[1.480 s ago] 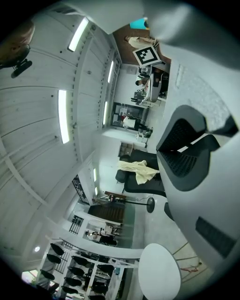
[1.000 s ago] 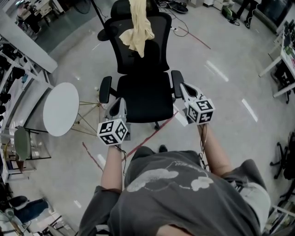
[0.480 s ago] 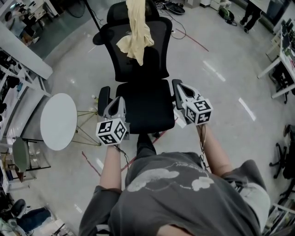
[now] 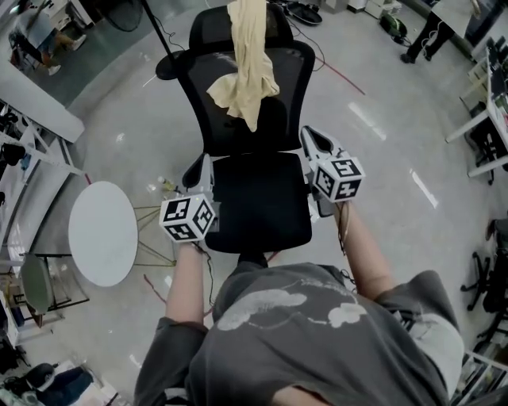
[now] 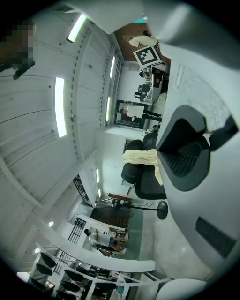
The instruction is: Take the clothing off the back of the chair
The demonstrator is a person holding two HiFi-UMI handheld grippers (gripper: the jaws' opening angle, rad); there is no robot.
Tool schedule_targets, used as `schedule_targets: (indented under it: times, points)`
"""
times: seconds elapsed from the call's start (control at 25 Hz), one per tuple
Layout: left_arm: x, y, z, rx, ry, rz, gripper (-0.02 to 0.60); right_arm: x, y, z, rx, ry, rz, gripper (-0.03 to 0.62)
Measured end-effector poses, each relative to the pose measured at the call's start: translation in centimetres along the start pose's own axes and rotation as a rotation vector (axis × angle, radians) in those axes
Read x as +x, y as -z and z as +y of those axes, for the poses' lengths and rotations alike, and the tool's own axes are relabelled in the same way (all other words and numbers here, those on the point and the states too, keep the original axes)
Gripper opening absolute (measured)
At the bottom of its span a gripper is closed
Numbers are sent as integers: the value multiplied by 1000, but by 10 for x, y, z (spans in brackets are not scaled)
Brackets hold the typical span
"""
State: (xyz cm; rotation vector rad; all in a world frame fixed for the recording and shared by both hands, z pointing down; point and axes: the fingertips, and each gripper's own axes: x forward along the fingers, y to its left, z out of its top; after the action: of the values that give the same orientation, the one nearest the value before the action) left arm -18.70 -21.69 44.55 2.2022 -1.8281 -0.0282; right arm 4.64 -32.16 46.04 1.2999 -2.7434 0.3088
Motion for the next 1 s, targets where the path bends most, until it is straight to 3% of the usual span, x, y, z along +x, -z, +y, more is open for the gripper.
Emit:
schedule_targets:
  times: [0.56,0.84,1.0]
  points:
    - [118,-52,75,6,61,-6,0,148,-35,-30,-1,61,34,-1]
    - [162,-68,108,-17,63,-14,0,223,-62,-46,3,87,27,254]
    - [185,-68,125,-33,66,-5,0,264,-64,-52,-12,117,39,299]
